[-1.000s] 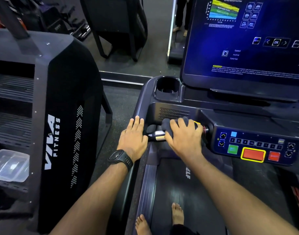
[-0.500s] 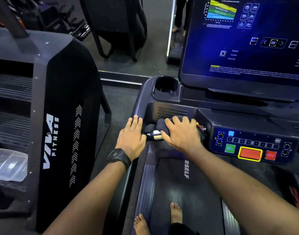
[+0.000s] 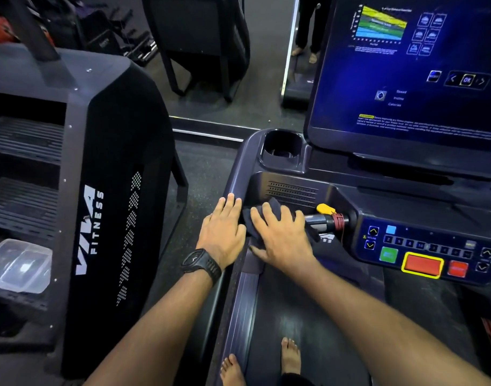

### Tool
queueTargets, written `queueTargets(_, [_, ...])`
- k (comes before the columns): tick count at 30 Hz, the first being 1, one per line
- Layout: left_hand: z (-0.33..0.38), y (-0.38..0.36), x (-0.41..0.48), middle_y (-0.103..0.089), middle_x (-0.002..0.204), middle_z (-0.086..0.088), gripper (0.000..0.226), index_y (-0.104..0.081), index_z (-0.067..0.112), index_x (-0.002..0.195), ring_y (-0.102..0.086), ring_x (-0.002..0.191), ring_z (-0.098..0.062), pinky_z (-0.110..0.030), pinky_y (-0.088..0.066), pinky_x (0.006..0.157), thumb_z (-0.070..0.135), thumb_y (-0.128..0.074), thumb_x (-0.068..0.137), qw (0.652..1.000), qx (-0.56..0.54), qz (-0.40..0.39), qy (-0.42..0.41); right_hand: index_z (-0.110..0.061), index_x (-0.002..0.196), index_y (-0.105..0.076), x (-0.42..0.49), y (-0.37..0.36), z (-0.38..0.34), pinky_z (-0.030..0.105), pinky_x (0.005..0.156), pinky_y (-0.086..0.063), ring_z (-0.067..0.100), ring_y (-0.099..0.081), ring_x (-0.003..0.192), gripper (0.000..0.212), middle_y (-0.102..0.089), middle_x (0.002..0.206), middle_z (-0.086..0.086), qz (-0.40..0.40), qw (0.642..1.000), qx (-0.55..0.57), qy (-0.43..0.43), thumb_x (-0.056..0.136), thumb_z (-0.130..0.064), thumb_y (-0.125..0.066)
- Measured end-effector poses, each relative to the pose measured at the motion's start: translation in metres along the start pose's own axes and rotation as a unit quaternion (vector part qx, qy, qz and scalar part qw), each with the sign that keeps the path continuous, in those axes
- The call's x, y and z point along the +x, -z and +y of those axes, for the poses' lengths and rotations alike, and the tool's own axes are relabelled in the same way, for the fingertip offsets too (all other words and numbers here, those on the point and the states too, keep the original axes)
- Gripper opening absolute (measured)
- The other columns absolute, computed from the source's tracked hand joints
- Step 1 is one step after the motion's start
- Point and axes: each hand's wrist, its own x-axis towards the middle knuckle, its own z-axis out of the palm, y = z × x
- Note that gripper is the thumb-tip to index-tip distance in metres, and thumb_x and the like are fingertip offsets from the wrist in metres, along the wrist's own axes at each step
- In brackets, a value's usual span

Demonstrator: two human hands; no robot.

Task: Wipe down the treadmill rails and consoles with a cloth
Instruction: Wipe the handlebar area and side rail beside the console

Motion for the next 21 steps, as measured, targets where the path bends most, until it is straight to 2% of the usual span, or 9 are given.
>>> queueTargets(3, [0.0,0.002,0.001,-0.013,0.167,-0.003,0.076,-0.023,0.016,0.157,-0.009,0.154,-0.018,-0.044,-0.027,0.12,0.031,-0.026,0.083,1.0,-0.014,-0.003,0.002,-0.022,0.139,-0.047,0.025,0.012,0.001,0.048,0.081,-0.042,0.033,-0.055,0.103,0.08,-0.058,0.127,0.005,-0.013,1.0,0.014,-0.013,0.08,-0.074,-0.057])
queueTargets(8, [0.0,0.001,-0.002,-0.01,0.167,-0.002,0.067,-0.02,0.017,0.158,-0.006,0.154,-0.016,-0.044,-0.025,0.121,0.022,-0.04,0.094,1.0,-0.016,-0.005,0.005,-0.016,0.145,-0.046,-0.009,-0.007,-0.024,0.059,0.095,-0.037,0.043,-0.051,0.117,0.077,-0.051,0.141,0.015,0.015,0.999,0.0,-0.047,0.088,-0.068,-0.049])
queueTargets(11, [-0.001,0.002,0.001,-0.009,0.167,-0.002,0.068,-0.02,0.017,0.158,-0.006,0.154,-0.016,-0.043,-0.024,0.121,0.023,-0.04,0.094,1.0,-0.015,-0.008,0.001,-0.018,0.127,-0.057,0.019,0.006,-0.013,0.05,0.08,-0.04,0.036,-0.056,0.097,0.074,-0.062,0.119,0.009,0.005,0.999,0.031,-0.035,0.087,-0.074,-0.03])
queueTargets(13, [-0.003,0.001,0.0,-0.009,0.167,-0.002,0.068,-0.02,0.017,0.158,-0.006,0.154,-0.016,-0.043,-0.024,0.121,0.022,-0.04,0.093,1.0,-0.017,-0.008,0.003,-0.02,0.123,-0.057,0.03,0.015,-0.009,0.046,0.075,-0.036,0.034,-0.055,0.094,0.077,-0.062,0.113,0.005,-0.027,0.998,0.039,-0.039,0.084,-0.077,-0.022])
queueTargets(17, [-0.002,-0.001,-0.002,-0.009,0.167,-0.001,0.068,-0.02,0.018,0.158,-0.006,0.154,-0.016,-0.044,-0.024,0.121,0.022,-0.04,0.094,1.0,-0.02,-0.006,0.005,-0.02,0.127,-0.054,0.021,0.023,-0.012,0.047,0.083,-0.038,0.034,-0.054,0.105,0.065,-0.06,0.121,0.006,-0.067,0.995,0.052,-0.057,0.088,-0.071,-0.038])
queueTargets(21, [-0.002,-0.001,-0.001,-0.01,0.167,-0.001,0.065,-0.022,0.017,0.158,-0.007,0.154,-0.016,-0.045,-0.025,0.12,0.026,-0.04,0.096,1.0,-0.025,-0.002,0.005,-0.022,0.122,-0.058,0.05,0.031,-0.006,0.048,0.087,-0.041,0.034,-0.056,0.112,0.062,-0.062,0.122,0.005,-0.13,0.983,0.098,-0.089,0.089,-0.071,-0.04])
